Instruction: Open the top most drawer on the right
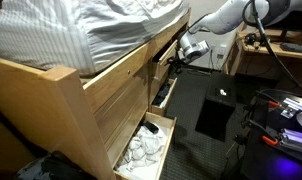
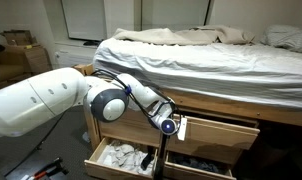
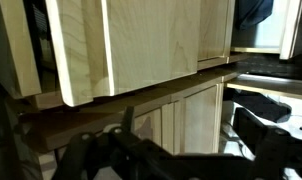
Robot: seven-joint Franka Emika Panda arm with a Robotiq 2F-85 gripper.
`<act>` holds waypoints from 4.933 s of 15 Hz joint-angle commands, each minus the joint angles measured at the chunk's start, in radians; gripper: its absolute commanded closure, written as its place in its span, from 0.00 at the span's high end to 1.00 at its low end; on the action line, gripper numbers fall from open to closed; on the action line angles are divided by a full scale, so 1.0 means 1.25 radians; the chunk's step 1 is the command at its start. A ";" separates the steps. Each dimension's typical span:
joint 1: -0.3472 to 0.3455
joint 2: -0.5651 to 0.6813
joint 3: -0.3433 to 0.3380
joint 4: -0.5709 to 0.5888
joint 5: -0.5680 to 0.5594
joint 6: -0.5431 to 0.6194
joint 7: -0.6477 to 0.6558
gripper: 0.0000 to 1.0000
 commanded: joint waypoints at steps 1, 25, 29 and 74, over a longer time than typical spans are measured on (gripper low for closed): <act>-0.038 0.016 0.051 0.076 0.157 -0.005 -0.204 1.00; -0.075 0.056 0.064 0.238 0.405 -0.039 -0.433 1.00; -0.077 0.037 0.074 0.199 0.355 -0.041 -0.355 1.00; -0.002 0.085 0.057 0.289 0.296 0.152 -0.231 1.00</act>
